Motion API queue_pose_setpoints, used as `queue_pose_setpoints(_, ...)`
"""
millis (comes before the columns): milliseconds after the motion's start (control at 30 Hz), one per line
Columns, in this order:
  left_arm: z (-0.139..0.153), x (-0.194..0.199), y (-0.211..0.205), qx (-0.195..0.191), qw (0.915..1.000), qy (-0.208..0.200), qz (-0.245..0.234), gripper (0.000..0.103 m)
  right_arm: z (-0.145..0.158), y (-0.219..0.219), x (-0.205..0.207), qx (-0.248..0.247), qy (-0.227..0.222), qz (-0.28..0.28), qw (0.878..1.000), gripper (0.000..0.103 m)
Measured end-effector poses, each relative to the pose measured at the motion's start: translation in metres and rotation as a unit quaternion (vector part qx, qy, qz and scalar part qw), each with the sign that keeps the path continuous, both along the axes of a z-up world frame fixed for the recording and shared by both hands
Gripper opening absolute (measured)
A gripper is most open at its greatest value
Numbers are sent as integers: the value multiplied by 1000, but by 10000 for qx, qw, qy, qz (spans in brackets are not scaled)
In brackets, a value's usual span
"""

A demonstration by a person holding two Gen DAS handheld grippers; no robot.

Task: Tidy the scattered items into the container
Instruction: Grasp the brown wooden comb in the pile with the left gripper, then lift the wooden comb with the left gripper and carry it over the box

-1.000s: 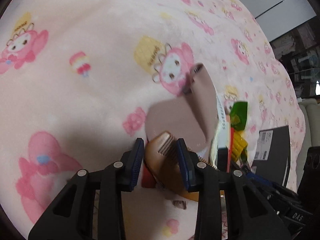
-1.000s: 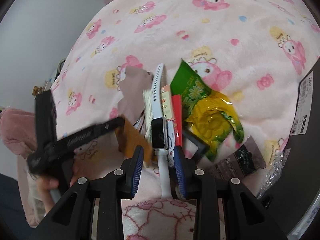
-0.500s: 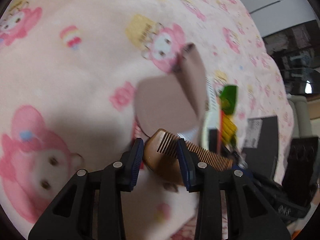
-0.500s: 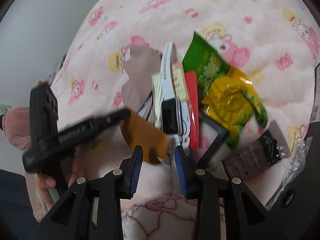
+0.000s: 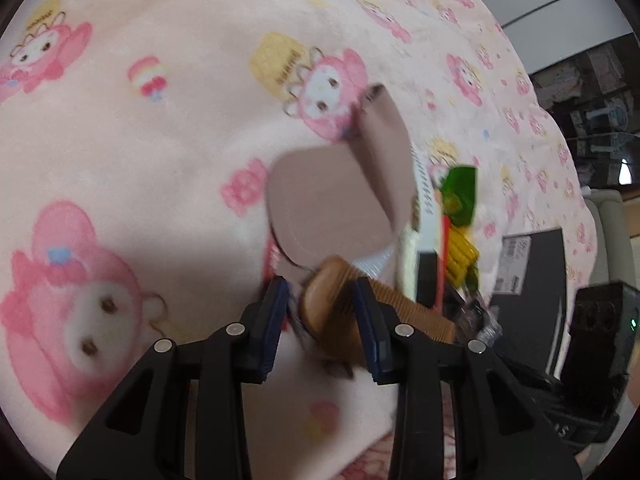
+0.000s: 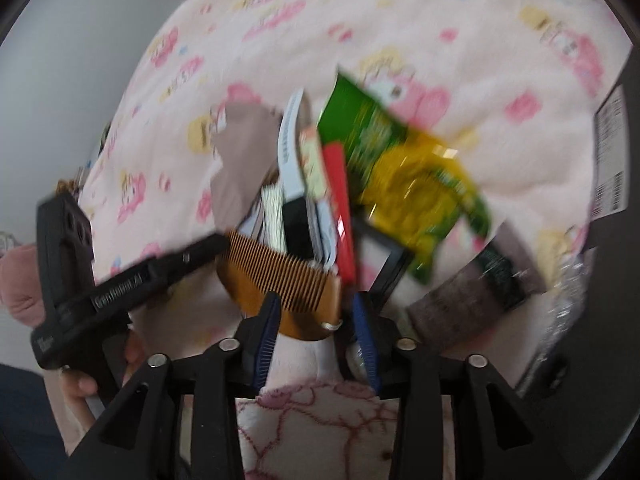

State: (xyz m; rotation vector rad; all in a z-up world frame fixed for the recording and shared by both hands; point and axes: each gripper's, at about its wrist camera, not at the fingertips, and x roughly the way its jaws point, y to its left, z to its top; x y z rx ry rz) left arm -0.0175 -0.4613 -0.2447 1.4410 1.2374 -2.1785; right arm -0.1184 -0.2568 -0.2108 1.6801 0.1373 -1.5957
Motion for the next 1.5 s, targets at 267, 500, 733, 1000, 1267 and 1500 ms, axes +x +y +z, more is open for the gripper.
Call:
queue_pose_setpoints(267,11,15,5,133,9998,128,4,33,25,13,-8,-304,627,-323,9970,35)
queue_pose_setpoints(500,4,7,1,139,9998,109,11,33,1,-1,-9,-35,223,-132,9997,35)
queue_pose_setpoints(733,36,15,23,-86,9995,265,-173,33,30,18,0,-416,458,-168,9979,35)
queue_pose_setpoints(1000,109,17,55,-361,9939,932,-466,33,97,56,4,-955,941,-324,9904,35)
queue_pose_setpoints(1267,159,-25,128,-378,9804,1538,-1168,33,146,134,-2,-1116,1535,-786,9787,35)
queue_pose_setpoints(1500,178,-90,222,-268,9639,1740,-1999,33,170,222,-29,-1001,1951,-1308,9669,35)
